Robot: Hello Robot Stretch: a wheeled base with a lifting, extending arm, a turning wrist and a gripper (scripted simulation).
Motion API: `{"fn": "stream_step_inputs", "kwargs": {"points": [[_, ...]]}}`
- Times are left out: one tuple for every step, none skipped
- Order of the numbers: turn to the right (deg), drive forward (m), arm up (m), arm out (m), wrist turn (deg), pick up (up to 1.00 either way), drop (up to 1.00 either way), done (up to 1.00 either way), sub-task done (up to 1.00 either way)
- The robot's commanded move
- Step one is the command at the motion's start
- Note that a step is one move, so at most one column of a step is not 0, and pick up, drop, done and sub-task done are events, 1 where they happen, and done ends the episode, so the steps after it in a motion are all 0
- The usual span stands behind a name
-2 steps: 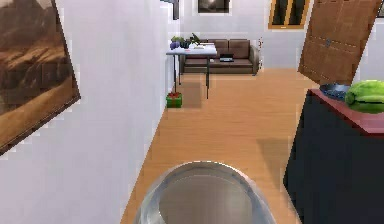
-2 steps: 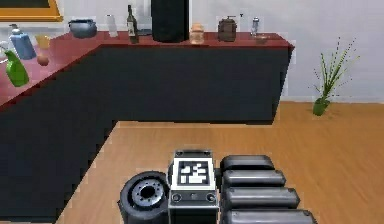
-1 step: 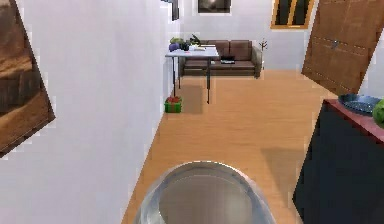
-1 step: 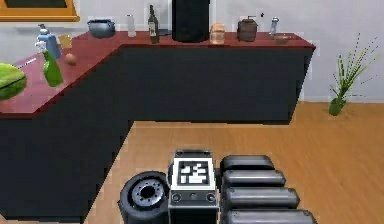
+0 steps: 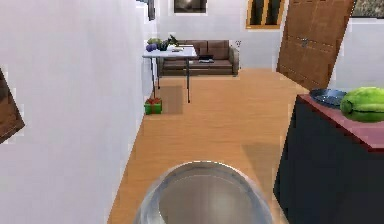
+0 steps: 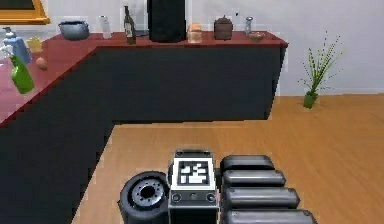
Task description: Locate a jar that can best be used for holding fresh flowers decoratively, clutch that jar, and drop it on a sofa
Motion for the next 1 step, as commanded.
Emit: {"fn": "stream_step_inputs", "kwargs": {"points": [[0.0, 1.0, 0.0, 0.0, 0.0, 0.0, 0.0, 0.0, 0.0]]}}
